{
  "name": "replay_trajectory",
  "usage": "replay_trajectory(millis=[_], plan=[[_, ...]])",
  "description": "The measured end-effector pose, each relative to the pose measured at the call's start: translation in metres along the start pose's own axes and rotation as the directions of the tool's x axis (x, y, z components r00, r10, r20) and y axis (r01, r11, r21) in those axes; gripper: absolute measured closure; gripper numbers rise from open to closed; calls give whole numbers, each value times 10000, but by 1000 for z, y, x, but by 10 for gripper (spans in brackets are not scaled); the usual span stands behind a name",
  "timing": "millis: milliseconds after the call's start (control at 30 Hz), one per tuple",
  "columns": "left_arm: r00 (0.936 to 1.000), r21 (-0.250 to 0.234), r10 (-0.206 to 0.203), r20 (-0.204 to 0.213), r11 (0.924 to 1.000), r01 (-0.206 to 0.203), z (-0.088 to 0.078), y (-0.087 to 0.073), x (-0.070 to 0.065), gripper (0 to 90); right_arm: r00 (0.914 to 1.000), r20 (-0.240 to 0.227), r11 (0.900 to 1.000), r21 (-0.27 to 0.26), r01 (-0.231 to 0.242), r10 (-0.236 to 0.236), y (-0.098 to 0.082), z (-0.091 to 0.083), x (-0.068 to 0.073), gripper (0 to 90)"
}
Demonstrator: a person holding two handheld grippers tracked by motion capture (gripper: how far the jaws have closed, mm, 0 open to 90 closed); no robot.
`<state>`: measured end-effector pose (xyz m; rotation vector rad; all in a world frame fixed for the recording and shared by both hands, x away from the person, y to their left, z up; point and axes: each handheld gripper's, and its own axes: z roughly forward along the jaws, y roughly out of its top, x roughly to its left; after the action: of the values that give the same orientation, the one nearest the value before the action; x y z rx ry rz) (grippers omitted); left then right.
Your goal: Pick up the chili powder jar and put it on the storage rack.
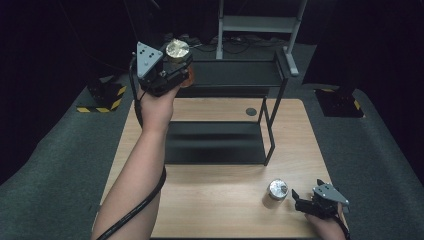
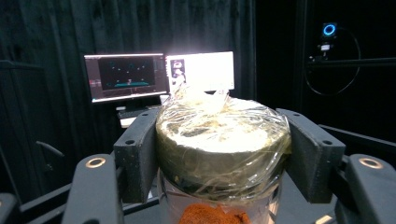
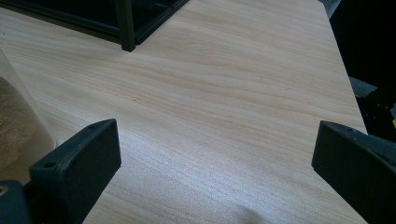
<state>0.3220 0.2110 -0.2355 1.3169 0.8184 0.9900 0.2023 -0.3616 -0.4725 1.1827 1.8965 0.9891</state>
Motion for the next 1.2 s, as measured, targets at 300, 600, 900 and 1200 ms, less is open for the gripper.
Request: replay_trajectory(millis=[300,600,900,1200], plan=[[9997,220,45,-227,9998,-40,15,-1,0,346,10000,-27,10000,-15,-37,37,0,0,-1,3],[9994,356,-65,-337,9993,77,23,-4,1,346,10000,-28,10000,-7,6,-6,0,0,0,3],[9993,490,-102,-370,9987,121,25,-4,1,346,10000,-18,10000,1,20,-20,0,0,0,3],[9989,609,-232,-395,9978,256,29,-6,3,345,10000,-15,10000,10,23,-23,0,0,0,3]])
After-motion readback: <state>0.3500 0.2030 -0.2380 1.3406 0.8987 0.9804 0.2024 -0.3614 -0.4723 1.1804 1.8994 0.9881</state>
